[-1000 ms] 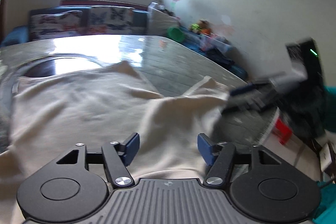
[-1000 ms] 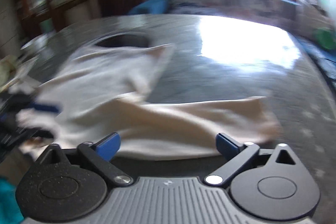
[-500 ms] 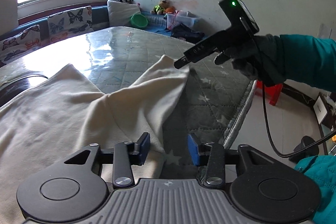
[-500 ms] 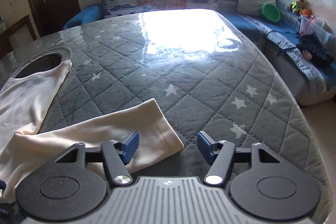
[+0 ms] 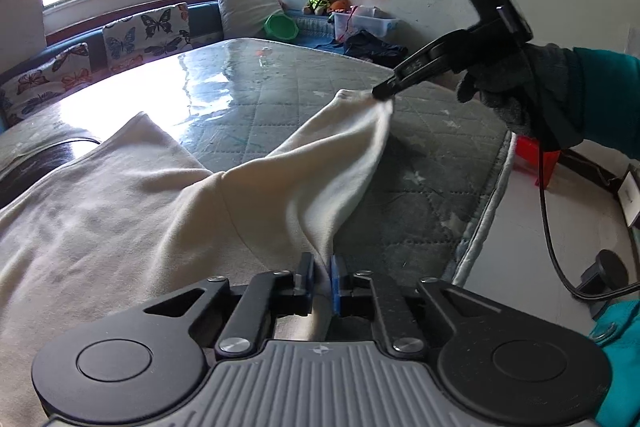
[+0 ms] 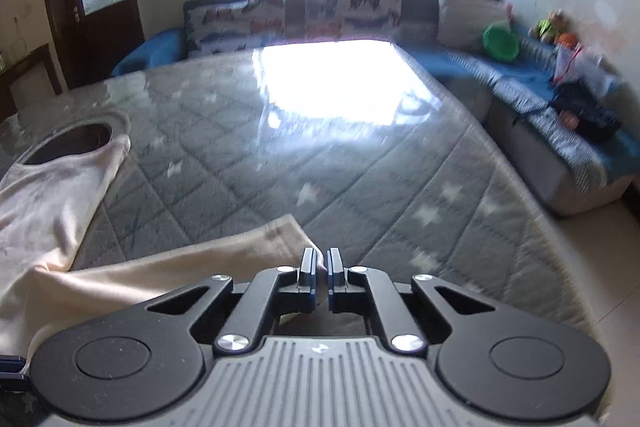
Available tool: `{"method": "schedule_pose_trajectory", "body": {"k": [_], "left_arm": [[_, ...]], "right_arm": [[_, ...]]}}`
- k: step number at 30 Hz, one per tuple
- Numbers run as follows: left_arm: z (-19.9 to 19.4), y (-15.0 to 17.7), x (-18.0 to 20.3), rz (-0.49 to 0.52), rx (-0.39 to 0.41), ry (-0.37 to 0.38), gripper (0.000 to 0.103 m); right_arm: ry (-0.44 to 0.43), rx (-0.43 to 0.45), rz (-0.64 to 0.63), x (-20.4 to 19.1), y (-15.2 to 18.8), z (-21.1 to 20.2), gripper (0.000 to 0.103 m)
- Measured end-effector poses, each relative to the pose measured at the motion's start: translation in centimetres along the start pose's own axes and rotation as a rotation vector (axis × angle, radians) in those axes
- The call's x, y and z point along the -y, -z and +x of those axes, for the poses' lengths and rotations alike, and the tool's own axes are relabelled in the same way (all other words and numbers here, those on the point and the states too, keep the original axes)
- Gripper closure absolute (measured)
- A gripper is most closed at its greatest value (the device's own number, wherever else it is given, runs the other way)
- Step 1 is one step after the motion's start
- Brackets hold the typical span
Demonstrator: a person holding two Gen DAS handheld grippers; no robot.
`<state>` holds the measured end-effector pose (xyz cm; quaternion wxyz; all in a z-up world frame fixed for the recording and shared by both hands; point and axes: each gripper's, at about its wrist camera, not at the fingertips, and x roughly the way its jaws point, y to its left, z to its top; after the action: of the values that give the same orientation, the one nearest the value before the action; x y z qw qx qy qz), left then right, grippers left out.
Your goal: Fold clothes
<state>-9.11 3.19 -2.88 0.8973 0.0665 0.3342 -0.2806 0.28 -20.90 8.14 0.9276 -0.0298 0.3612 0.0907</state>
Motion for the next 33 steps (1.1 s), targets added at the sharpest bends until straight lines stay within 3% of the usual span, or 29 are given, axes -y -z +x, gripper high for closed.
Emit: {"method": "schedule_pose_trajectory", "body": {"k": [5,9,11,15,18,21,28,33], "left_arm": [[-0.2,0.3,0.0,-0.001,-0.002,0.051,0.095],[0.0,0.6,0.1,0.005,-0.009,0.078,0.094],[-0.2,0.6,0.1,0.004,-0.007,0.093,0.087],[-1.4,0.1,-0.3,-0.006,0.03,0.104,0.083],[-2.0,-0.5,-0.8,-0.02,0.063,0.078,0.069],[-2.5,-1.0,-1.8,-0.043,0.072,0.031,0.067],[-5.2,-1.7,-8.5,-0.18,0.091,-0.208,0.062],[-6.4,-1.6,-15.2,-0.291,0.054,-0.411,0.061]], "right_arm": [[0.051,0.05,-0.028,0.3,-0.1,-2.1,0.099],[0.089,-0.048,-0.029,0.7,1.5,-0.2,0.098],[0.1,-0.08,-0.029,0.9,2.1,0.4,0.097],[0.112,-0.08,-0.039,0.6,2.1,0.3,0.09],[0.056,-0.038,-0.083,-0.6,0.8,-0.8,0.086],[-0.047,-0.011,-0.134,-2.7,-0.9,-1.3,0.07],[-0.25,0.0,-0.236,-9.8,-4.9,0.7,0.069],[-0.315,-0.026,-0.289,-14.2,-6.6,3.7,0.069]]}}
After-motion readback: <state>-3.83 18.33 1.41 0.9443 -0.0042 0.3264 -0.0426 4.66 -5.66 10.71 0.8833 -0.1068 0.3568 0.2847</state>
